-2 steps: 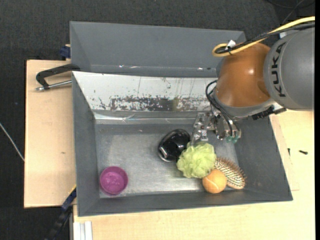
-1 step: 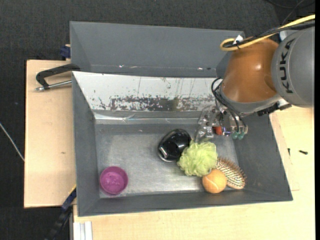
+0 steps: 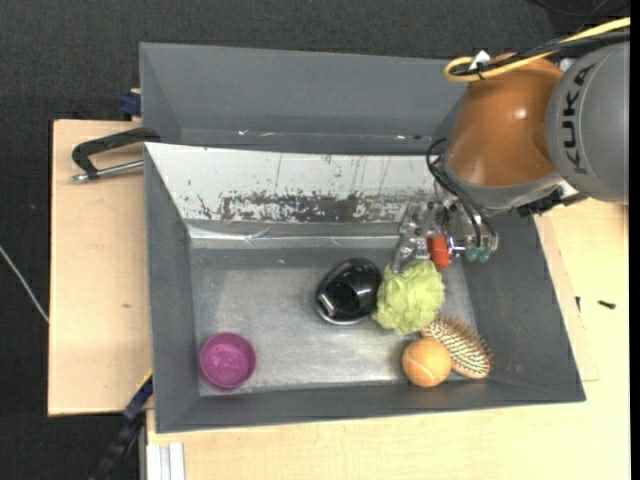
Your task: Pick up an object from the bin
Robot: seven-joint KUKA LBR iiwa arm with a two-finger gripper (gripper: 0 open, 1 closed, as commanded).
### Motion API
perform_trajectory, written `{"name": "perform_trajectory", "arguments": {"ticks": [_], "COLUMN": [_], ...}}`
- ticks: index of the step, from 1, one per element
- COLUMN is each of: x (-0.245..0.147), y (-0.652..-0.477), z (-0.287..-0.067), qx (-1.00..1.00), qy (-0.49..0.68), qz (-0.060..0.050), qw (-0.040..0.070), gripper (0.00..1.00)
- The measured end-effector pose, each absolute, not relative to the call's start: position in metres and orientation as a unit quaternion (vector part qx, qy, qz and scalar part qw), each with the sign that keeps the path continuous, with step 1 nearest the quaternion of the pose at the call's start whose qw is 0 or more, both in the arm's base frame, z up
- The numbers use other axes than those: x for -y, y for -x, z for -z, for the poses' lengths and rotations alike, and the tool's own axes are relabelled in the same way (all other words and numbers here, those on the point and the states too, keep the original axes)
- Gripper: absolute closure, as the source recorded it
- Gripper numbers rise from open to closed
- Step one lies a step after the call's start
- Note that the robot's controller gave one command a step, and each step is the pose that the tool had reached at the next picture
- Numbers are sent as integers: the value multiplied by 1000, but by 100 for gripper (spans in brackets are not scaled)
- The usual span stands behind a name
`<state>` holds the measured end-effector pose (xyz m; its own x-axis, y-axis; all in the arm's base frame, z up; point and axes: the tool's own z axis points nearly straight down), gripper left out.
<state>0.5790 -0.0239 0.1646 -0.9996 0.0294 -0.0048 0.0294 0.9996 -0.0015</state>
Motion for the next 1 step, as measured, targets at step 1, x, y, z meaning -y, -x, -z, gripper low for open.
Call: {"name": "perform_trajectory", "arguments": {"ticks": [1], "x": [16], "y": [-587], "z": [-169], "qx": [-1000], "qy": [-11], "qz": [-1], "qw": [3], "gripper": [100]}}
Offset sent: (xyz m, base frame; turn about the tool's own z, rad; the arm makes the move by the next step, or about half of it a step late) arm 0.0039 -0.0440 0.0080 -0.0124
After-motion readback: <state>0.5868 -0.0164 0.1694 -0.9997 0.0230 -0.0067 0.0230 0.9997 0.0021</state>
